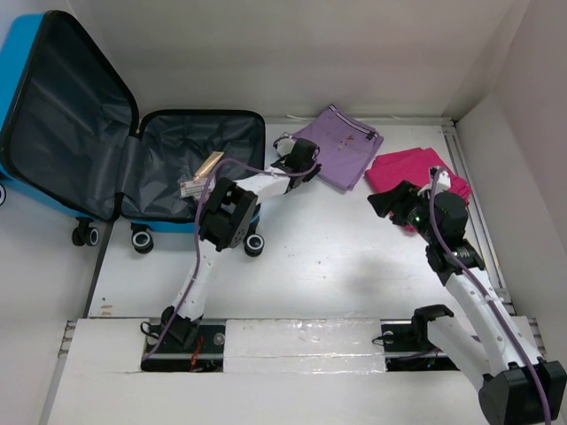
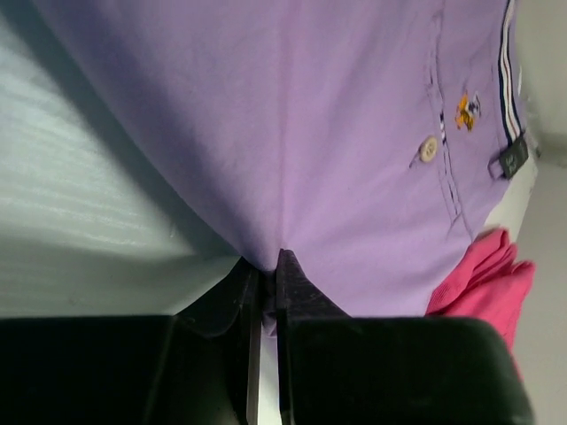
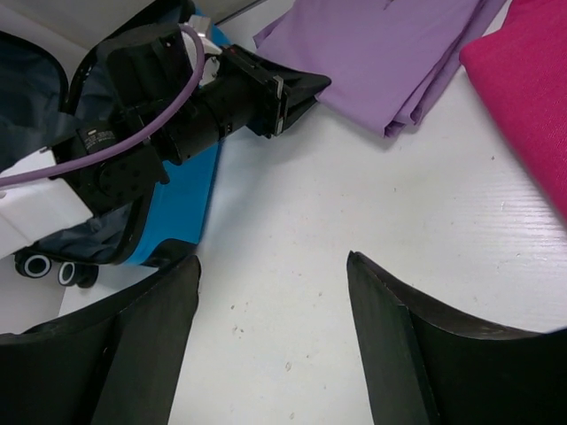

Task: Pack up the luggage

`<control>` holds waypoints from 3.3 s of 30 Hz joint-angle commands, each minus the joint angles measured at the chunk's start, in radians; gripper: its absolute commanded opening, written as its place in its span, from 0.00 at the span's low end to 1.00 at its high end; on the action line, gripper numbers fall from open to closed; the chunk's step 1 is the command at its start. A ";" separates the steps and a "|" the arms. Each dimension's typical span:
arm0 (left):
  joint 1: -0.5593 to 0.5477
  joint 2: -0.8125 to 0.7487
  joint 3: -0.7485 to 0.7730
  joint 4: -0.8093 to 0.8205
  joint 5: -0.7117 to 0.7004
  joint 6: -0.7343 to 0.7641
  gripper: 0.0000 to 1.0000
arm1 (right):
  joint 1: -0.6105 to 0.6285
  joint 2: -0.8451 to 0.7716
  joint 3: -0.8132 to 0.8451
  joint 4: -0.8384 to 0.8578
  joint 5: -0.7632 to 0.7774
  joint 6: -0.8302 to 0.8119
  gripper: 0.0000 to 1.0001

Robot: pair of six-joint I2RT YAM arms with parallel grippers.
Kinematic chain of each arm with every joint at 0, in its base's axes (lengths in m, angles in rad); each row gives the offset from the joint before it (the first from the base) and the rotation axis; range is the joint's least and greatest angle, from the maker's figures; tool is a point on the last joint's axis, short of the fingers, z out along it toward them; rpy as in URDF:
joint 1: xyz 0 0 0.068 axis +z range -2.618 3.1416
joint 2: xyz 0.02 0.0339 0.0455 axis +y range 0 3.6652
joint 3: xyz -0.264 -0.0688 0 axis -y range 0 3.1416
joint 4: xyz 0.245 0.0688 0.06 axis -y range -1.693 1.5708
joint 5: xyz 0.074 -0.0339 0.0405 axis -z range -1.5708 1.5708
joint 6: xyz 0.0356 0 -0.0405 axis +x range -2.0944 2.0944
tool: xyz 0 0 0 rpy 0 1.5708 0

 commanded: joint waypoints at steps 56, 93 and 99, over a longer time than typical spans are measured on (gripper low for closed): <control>-0.252 -0.610 -0.570 0.227 -0.101 0.466 0.80 | -0.422 0.635 0.134 -0.025 0.427 0.240 0.86; -0.229 -0.253 -0.437 0.179 0.095 0.196 0.73 | -0.126 0.238 -0.024 0.003 0.069 0.054 0.91; -0.250 -0.164 -0.343 0.171 0.047 0.133 0.56 | -0.116 0.134 -0.024 -0.006 0.069 0.045 0.89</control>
